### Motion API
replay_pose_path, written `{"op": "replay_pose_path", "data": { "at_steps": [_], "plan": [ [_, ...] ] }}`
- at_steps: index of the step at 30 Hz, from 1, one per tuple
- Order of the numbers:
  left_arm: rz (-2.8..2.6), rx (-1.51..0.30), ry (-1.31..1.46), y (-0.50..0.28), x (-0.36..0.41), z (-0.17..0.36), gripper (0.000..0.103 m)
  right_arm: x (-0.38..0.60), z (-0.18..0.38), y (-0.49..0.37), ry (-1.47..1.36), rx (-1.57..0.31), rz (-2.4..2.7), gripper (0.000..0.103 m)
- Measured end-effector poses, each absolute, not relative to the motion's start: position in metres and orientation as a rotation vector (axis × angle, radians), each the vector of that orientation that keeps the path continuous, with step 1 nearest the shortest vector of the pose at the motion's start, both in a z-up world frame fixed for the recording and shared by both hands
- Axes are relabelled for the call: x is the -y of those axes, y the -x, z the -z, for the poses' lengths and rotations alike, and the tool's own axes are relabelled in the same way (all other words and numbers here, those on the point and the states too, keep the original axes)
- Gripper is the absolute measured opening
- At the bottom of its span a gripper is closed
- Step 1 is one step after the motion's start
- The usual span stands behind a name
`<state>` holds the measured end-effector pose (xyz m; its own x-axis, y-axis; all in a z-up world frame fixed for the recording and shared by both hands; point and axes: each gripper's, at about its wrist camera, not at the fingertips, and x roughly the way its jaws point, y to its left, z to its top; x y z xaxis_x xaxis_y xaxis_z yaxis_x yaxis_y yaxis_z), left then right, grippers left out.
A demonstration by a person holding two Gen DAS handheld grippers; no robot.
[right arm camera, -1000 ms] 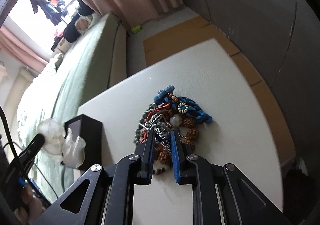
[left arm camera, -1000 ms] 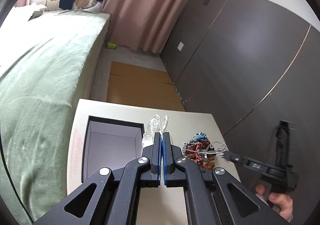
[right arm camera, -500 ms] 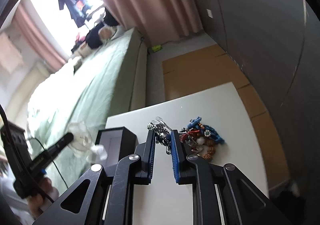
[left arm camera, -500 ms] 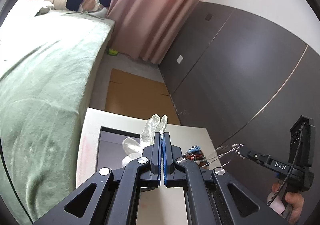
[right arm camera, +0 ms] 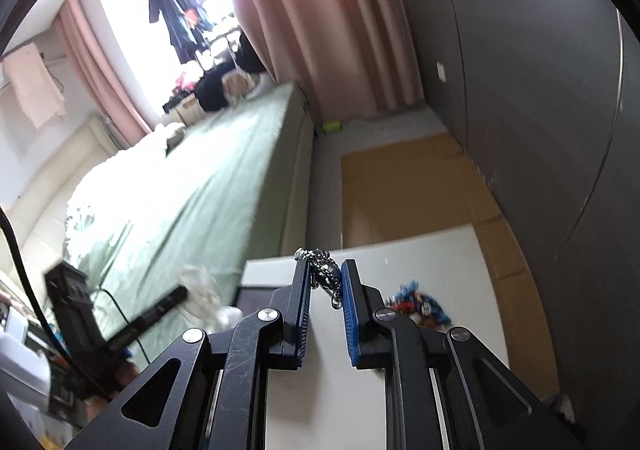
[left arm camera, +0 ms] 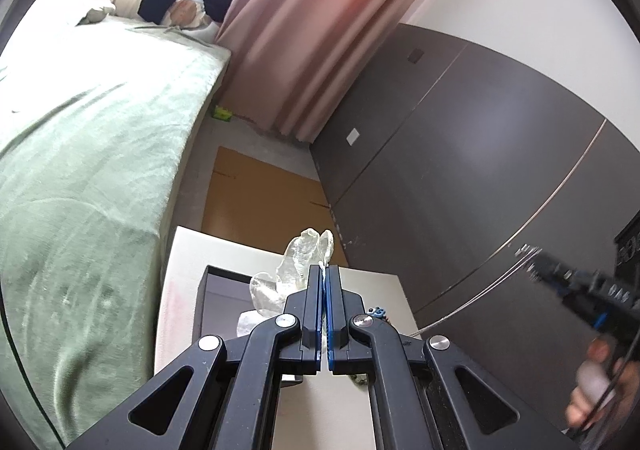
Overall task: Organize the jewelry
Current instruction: 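Lower the pouch into the black box with left while right drops chain in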
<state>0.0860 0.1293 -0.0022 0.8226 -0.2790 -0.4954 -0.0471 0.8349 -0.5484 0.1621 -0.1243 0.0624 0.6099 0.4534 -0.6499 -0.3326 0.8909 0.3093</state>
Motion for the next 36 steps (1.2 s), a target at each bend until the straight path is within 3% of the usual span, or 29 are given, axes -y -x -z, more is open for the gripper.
{"op": "replay_pose_path", "data": {
  "at_steps": [17,28,36],
  "plan": [
    [0.093,-0.54,0.617,-0.07,-0.163,-0.007,0.0,0.073,-0.142,-0.139,-0.15,-0.618,-0.521,0.016],
    [0.06,-0.544,0.648,-0.07,-0.178,0.0,0.0,0.022,-0.123,-0.15,-0.162,-0.65,-0.616,0.016],
    [0.046,-0.55,0.688,-0.071,-0.192,0.008,0.0,-0.014,-0.066,-0.173,-0.122,-0.757,-0.643,0.016]
  ]
}}
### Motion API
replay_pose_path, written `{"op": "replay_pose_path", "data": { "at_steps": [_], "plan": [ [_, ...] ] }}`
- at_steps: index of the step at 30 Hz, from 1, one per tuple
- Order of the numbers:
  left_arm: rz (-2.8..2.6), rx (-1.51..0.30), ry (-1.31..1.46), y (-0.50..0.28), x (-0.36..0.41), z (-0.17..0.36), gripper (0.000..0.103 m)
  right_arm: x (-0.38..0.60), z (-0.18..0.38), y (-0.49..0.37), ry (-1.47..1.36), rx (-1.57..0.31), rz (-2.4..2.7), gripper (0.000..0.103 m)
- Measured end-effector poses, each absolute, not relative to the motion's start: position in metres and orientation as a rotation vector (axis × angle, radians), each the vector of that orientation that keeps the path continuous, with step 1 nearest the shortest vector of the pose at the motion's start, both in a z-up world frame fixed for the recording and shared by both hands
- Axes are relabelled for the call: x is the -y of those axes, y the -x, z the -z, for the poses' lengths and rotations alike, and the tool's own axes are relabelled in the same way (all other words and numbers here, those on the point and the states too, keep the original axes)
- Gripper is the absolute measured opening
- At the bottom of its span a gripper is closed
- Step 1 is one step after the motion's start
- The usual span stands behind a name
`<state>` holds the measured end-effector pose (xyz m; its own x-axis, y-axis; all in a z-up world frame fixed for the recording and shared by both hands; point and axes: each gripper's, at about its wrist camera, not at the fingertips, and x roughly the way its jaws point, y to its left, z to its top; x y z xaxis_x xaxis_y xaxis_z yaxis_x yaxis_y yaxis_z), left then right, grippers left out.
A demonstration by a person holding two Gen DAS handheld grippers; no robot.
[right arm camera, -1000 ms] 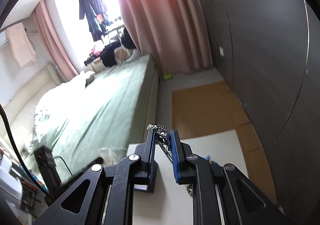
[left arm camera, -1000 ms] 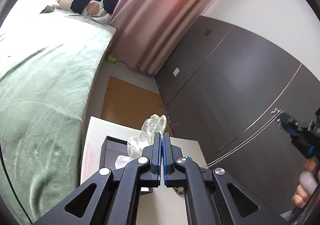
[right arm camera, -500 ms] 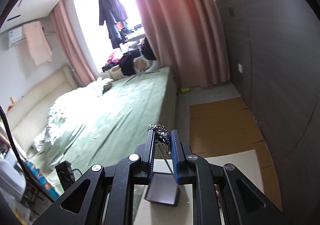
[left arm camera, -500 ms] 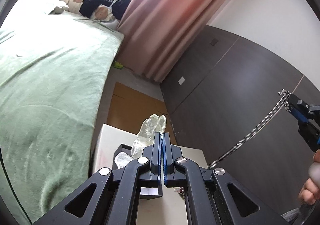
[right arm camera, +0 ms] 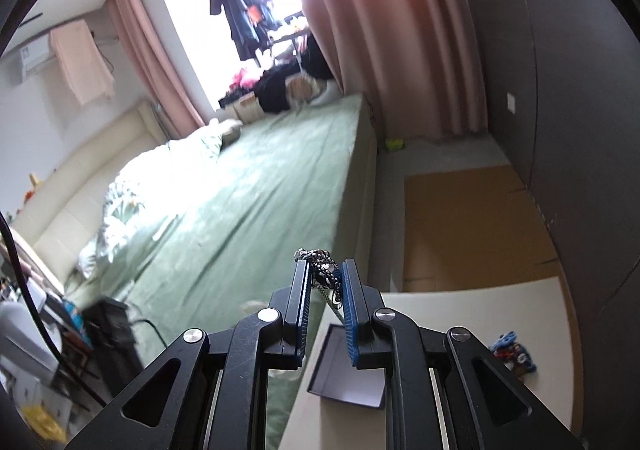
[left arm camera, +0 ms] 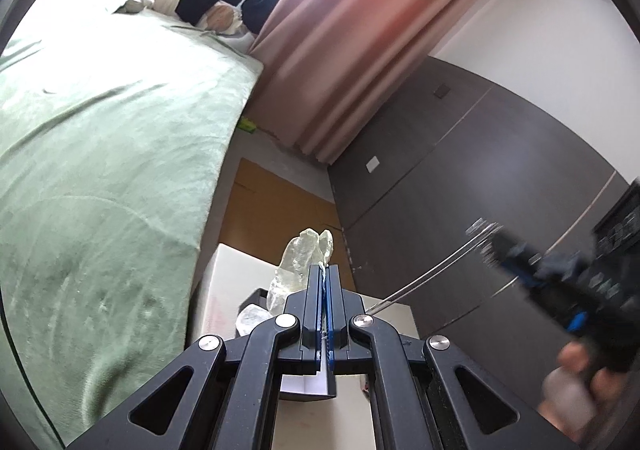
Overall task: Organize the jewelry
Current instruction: 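Lower the pouch into the black box with left while right drops chain in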
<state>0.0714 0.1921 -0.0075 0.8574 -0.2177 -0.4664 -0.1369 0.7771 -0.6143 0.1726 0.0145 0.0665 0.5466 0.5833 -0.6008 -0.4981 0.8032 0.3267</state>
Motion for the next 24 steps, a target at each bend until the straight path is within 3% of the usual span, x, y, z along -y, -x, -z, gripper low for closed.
{"op": "replay_pose_path", "data": {
  "at_steps": [11,21,22,24],
  "plan": [
    [-0.004,-0.58,0.765,-0.073,-0.22,0.026,0.0,-0.026,0.04,-0.202,-0.144,-0.959,-0.618,0.016],
    [-0.012,-0.601,0.752,-0.077,-0.215,0.028,0.0,-0.027,0.1,-0.213,-0.121,-1.073,-0.598,0.018],
    [-0.009,-0.608,0.746,-0.078,-0.212,0.028,0.0,-0.026,0.101,-0.214,-0.121,-1.078,-0.599,0.02],
    [0.0,-0.62,0.737,-0.082,-0.206,0.031,0.0,-0.021,0.098,-0.215,-0.135,-1.085,-0.604,0.039]
  ]
}}
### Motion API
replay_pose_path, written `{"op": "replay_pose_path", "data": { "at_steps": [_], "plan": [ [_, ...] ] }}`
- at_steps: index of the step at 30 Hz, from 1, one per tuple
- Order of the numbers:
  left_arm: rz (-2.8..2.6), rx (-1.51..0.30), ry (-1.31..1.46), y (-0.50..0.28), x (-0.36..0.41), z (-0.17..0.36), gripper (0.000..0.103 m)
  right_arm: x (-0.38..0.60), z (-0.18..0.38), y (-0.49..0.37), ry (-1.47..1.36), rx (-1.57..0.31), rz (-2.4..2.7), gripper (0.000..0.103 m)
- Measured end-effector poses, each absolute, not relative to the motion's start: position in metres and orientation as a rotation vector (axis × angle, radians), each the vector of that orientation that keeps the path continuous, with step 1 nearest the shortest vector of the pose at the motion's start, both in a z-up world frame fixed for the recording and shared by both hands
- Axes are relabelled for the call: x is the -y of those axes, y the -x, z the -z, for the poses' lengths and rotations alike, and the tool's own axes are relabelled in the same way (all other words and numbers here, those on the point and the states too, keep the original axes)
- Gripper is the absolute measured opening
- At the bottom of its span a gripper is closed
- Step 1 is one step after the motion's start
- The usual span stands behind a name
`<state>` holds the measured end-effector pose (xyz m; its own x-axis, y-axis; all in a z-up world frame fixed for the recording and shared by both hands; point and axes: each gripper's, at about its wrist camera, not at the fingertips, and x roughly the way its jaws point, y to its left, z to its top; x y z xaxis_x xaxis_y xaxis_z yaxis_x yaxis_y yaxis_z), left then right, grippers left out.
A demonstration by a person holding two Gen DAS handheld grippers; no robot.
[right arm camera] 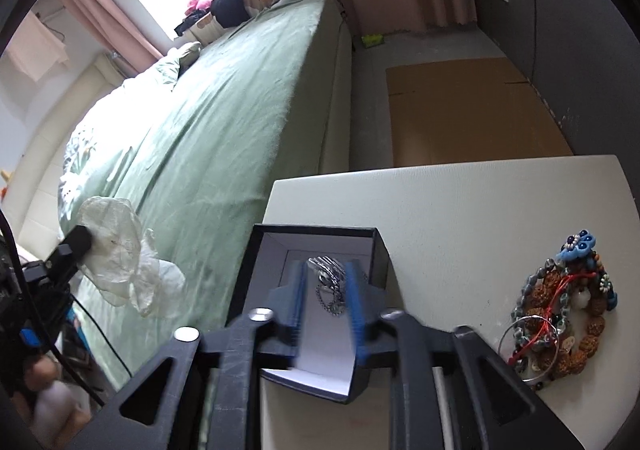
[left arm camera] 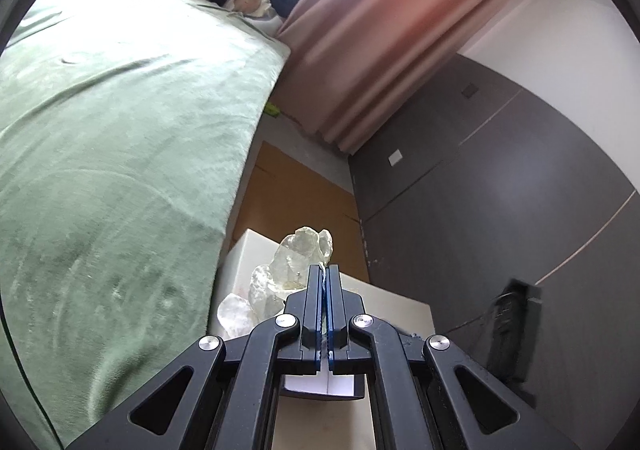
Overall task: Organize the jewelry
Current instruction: 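Lower the pouch into the black box with left while right drops chain in, then move both open tools back over the jewelry pile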
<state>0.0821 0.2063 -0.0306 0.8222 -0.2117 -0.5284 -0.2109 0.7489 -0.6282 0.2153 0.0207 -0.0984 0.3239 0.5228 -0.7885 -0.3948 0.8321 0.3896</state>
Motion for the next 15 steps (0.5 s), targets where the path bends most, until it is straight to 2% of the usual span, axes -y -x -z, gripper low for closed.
{"op": "replay_pose_path", "data": {
  "at_steps": [2,7,9,15],
  "plan": [
    [0.012,-0.633,0.731,-0.086,-0.2,0.033,0.0,-0.013,0.091,-0.215,-0.152,-1.062,-0.591,0.043],
    [0.044,-0.666,0.702,-0.099,-0.178,0.039,0.0,0.024,0.069,-0.204,-0.176,-1.024,-0.527,0.048],
    [0.052,-0.681,0.69,-0.104,-0.17,0.042,0.0,0.039,0.063,-0.198,-0.181,-1.007,-0.505,0.053],
    [0.048,-0.741,0.62,-0.123,-0.142,0.054,0.0,0.095,0.054,-0.184,-0.262,-0.967,-0.44,0.054]
  ]
}}
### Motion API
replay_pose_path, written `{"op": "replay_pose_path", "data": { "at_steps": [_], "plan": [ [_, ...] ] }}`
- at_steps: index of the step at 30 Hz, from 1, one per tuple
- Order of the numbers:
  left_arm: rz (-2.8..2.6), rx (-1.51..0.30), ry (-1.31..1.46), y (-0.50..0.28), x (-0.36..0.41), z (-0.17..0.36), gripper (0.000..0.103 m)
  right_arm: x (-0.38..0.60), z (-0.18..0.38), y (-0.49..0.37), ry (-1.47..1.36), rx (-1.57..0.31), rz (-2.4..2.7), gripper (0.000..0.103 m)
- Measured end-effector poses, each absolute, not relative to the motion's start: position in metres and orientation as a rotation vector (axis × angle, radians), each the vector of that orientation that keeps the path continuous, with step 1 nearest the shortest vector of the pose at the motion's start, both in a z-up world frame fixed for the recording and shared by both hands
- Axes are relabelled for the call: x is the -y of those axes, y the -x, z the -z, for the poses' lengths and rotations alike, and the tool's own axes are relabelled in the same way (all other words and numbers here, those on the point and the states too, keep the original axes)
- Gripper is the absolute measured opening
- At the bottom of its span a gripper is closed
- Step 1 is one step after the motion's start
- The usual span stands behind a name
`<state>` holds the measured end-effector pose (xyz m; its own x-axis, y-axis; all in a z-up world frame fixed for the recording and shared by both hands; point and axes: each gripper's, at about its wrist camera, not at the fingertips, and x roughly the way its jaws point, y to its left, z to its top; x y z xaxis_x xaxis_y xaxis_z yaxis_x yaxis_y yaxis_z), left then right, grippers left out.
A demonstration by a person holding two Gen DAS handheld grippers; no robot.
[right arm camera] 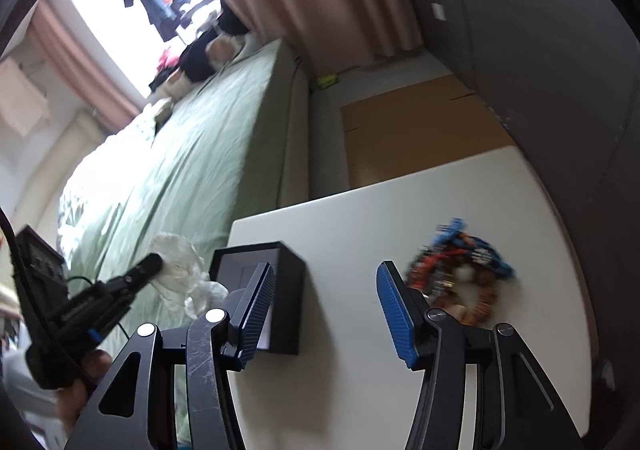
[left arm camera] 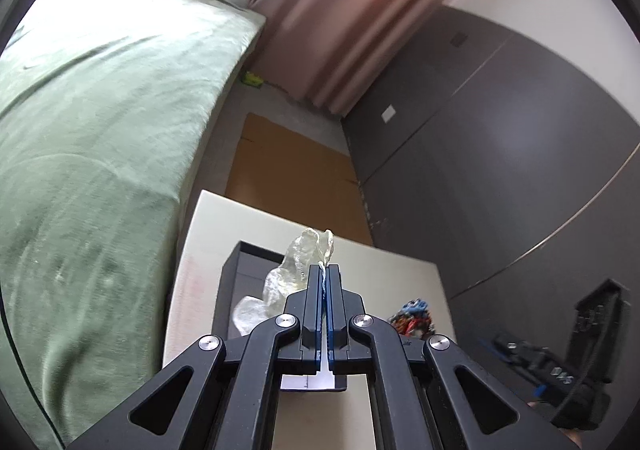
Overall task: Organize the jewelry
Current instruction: 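Move both open tools back over the jewelry pile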
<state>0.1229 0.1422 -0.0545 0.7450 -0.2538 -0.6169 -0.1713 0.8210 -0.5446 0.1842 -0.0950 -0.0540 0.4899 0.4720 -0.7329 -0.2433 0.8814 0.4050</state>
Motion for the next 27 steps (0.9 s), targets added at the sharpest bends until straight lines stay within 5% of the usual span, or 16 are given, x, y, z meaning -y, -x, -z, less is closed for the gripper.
{"op": "replay_pose_path", "data": {
  "at_steps": [12,17,27],
  "plan": [
    [0.048,-0.859,0.636,-0.161,-0.115,0.094,0.004,0.158,0.079,-0.193,-0.406,-1.002,-0.349,0.054],
    [0.028,-0.89,0.626,-0.164,-0.106,0.099,0.059,0.168,0.084,-0.196,-0.435,-1.014,-0.351,0.054],
    [0.069,-0.859,0.533,-0.158,-0.069,0.085,0.059,0.2,0.08,-0.196,-0.484,-0.994,-0.324,0.054]
  ]
}}
